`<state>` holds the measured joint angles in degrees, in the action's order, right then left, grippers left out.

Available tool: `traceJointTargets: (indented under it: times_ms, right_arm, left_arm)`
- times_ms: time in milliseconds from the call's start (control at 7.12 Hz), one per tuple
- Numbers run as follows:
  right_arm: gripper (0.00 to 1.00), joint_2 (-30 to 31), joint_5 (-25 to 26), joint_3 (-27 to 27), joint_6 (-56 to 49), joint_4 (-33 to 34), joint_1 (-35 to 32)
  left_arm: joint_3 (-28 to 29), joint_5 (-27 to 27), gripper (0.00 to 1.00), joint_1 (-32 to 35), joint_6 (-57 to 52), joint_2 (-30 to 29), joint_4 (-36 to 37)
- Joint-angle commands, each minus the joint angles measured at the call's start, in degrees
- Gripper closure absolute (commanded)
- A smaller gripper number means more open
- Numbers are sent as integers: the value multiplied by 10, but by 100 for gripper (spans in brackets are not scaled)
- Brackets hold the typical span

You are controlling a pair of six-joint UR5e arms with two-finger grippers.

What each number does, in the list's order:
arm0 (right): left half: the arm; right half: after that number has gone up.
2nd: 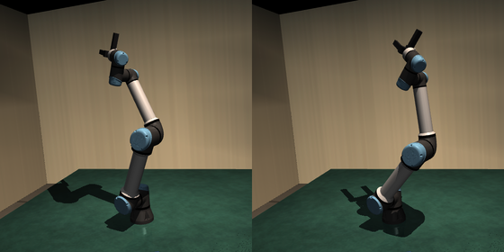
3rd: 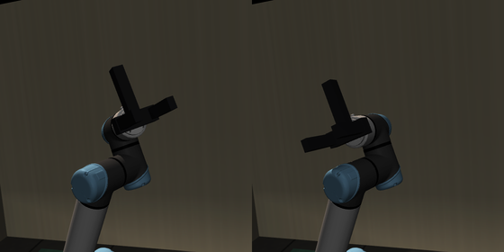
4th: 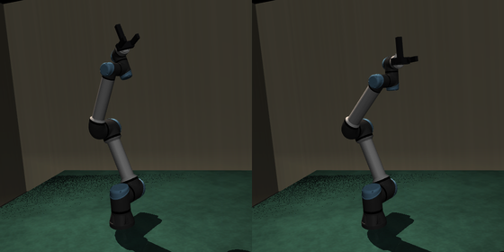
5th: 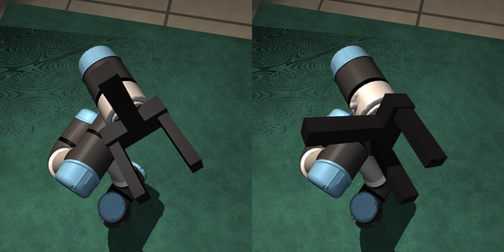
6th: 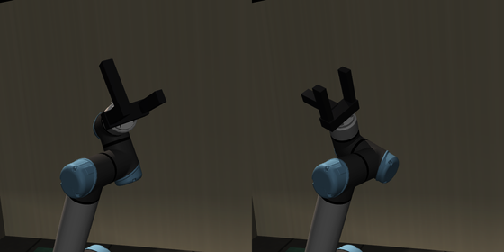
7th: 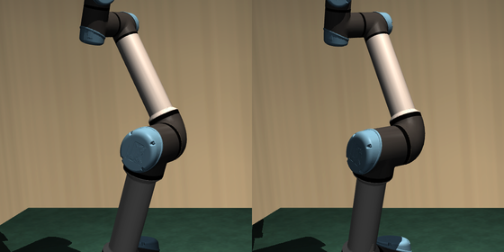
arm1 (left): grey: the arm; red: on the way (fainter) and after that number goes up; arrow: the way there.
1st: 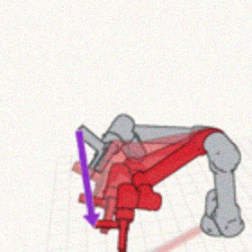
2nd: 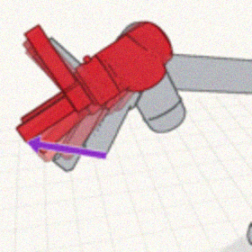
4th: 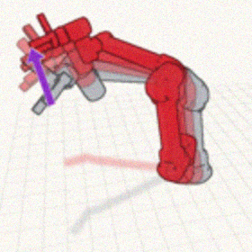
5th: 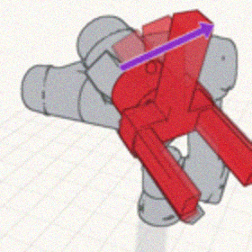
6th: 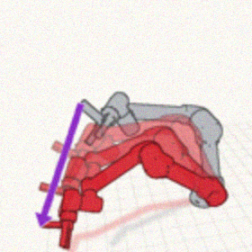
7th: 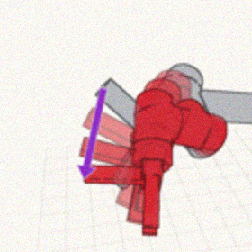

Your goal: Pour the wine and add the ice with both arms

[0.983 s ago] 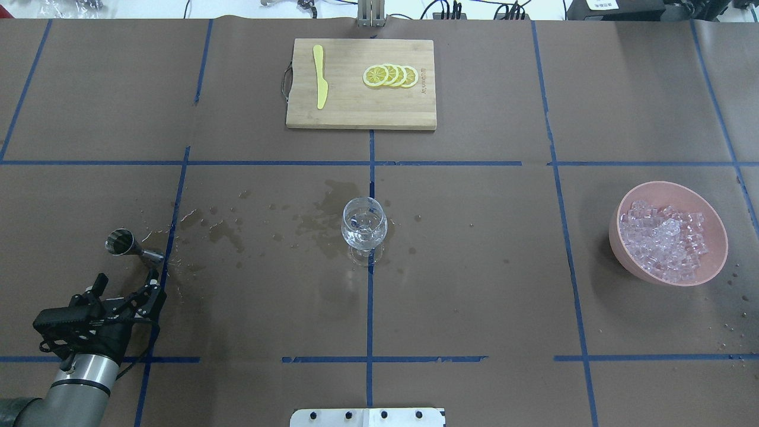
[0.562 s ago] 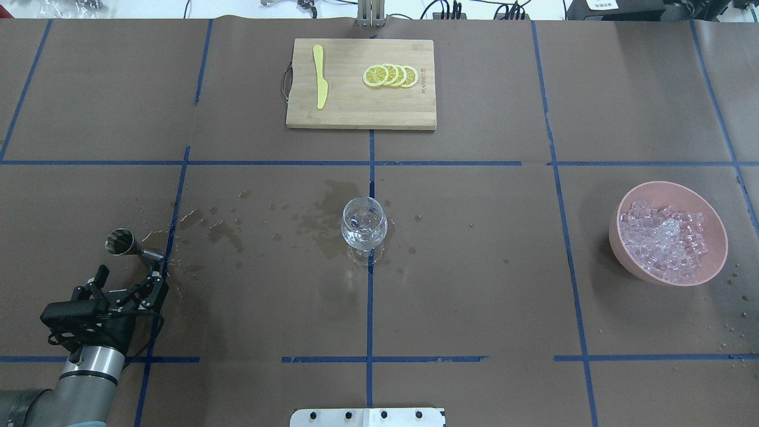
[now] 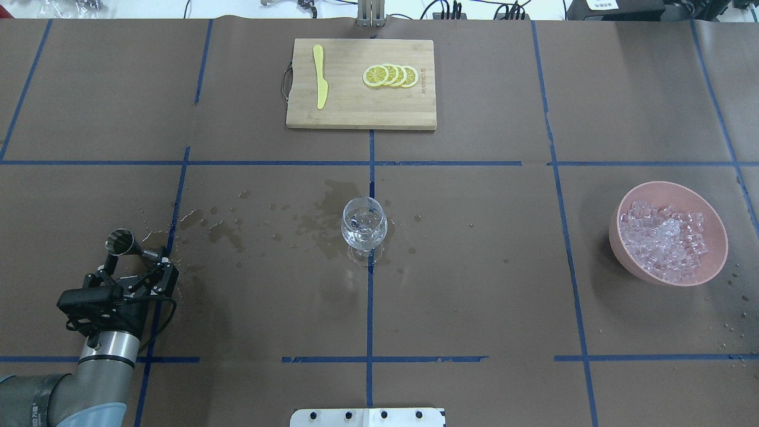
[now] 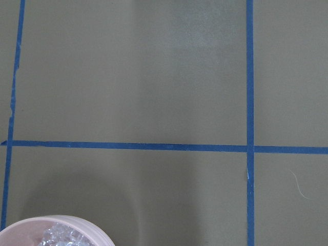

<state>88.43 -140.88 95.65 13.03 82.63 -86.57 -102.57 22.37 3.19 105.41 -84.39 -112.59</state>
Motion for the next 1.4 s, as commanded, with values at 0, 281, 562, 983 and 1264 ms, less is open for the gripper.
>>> traceJointTargets:
  times_ms: [0,281,562,983,1264]
  right_arm:
    - [0,-1,0,1,5,-1,0]
    - [0,-1,0,2,5,-1,0]
    - [0,-3,0,2,6,-1,0]
    - [0,-5,0,2,6,-1,0]
    - [0,-5,0,2,6,0,-1]
  left_arm:
    - [7,0,1,6,0,-7,0]
    - [8,0,1,15,0,-7,-2]
    - [8,0,13,17,0,-10,-2]
    - [8,0,35,16,0,-12,-2]
    - [8,0,43,17,0,-11,-2]
